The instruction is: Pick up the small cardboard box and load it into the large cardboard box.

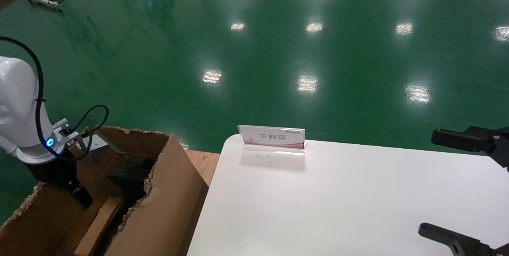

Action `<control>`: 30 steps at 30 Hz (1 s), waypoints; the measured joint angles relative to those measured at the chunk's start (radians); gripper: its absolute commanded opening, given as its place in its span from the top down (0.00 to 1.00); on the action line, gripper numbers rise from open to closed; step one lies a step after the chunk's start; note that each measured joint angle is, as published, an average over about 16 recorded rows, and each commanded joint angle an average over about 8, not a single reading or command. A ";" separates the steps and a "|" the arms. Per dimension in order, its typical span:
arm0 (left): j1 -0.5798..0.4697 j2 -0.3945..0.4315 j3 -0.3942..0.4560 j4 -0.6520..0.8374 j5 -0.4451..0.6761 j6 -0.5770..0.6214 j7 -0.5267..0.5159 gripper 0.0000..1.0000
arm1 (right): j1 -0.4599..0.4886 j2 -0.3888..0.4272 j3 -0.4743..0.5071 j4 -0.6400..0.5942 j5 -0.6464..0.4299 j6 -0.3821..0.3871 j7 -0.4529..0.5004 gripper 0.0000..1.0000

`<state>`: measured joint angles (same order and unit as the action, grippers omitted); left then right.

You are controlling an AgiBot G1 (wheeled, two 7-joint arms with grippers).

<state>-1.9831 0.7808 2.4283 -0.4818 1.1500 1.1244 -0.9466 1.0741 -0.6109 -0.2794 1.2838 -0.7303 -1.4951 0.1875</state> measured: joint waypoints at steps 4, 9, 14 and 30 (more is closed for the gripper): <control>-0.019 -0.013 -0.022 -0.015 -0.005 -0.007 0.055 0.00 | 0.000 0.000 0.000 0.000 0.000 0.000 0.000 0.00; -0.051 -0.043 -0.066 -0.043 -0.014 -0.019 0.156 0.00 | 0.000 0.000 0.000 0.000 0.000 0.000 0.000 0.00; -0.089 -0.092 -0.128 -0.077 -0.030 -0.029 0.283 0.00 | 0.000 0.000 0.000 0.000 0.000 0.000 0.000 0.00; -0.210 -0.361 -0.413 -0.211 -0.181 0.029 0.784 0.00 | 0.000 0.000 0.000 0.000 0.000 0.000 0.000 0.00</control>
<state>-2.1936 0.4202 2.0152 -0.6924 0.9686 1.1537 -0.1631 1.0741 -0.6108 -0.2794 1.2837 -0.7303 -1.4951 0.1875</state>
